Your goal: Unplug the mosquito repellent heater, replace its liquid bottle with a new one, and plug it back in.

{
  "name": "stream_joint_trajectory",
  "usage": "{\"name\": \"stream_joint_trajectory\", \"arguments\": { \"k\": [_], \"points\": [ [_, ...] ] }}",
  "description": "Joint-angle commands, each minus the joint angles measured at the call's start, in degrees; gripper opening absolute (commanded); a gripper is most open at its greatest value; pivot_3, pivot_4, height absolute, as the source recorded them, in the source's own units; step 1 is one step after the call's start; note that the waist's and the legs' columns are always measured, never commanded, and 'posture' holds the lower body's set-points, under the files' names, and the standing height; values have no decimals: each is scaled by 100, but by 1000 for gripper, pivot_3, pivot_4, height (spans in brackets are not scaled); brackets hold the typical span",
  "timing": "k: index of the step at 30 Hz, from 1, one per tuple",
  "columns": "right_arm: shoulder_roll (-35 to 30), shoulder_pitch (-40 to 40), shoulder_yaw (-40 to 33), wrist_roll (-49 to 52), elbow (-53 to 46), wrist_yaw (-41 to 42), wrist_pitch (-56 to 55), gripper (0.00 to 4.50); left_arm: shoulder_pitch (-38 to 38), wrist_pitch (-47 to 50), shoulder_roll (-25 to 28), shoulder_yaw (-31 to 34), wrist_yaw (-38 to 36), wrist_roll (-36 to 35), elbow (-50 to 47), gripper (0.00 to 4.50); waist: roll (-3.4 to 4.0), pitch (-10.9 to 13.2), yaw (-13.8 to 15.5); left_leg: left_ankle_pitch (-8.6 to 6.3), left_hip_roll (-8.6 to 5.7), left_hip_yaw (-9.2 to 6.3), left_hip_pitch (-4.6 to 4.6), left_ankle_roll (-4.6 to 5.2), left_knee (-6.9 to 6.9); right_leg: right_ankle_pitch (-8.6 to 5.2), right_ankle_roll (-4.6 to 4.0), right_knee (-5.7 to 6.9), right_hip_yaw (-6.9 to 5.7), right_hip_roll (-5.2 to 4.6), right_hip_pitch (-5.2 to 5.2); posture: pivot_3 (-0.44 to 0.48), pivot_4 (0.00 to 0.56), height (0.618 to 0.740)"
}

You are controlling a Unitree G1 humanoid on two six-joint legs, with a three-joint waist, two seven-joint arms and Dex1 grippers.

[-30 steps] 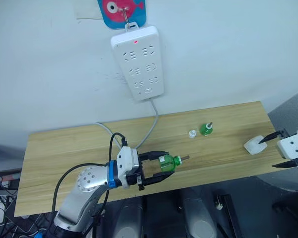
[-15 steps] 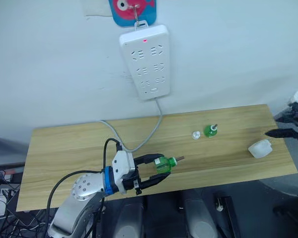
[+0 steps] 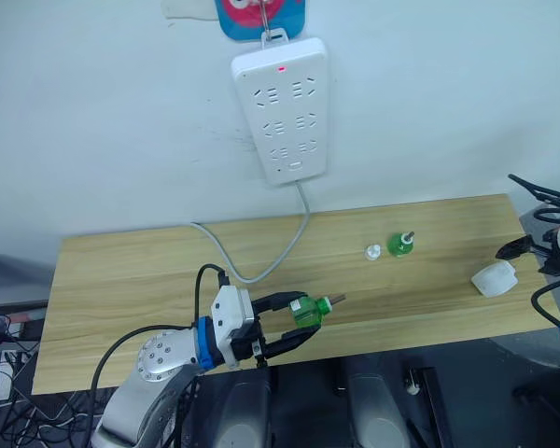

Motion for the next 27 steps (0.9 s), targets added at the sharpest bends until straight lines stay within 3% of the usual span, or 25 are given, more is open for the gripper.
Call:
{"name": "stream_joint_trajectory", "arguments": {
  "k": [1, 8, 27],
  "points": [
    [48, 116, -613, 7, -80, -682, 46, 4481, 71, 6, 52, 43, -44, -129, -278, 2216, 0, 0, 1, 0, 1, 2, 0, 0, 0, 0, 0, 2, -3, 1, 0, -12, 433, 740],
    [435, 302, -1586, 165, 162, -1603, -227, 4481, 129, 69, 163, 105, -58, -167, -339, 2216, -1, 1, 1, 1, 3, 8, 1, 1, 1, 1, -2, 6, -1, 4, 1, 6, 444, 740],
    [704, 589, -1825, 773, 604, -2281, -984, 4481, 67, 212, 318, 242, -141, -216, -335, 2216, -3, 2, 5, 1, 3, 16, 1, 3, 1, 1, -2, 8, -2, 6, 2, 37, 445, 740]
  ]
}}
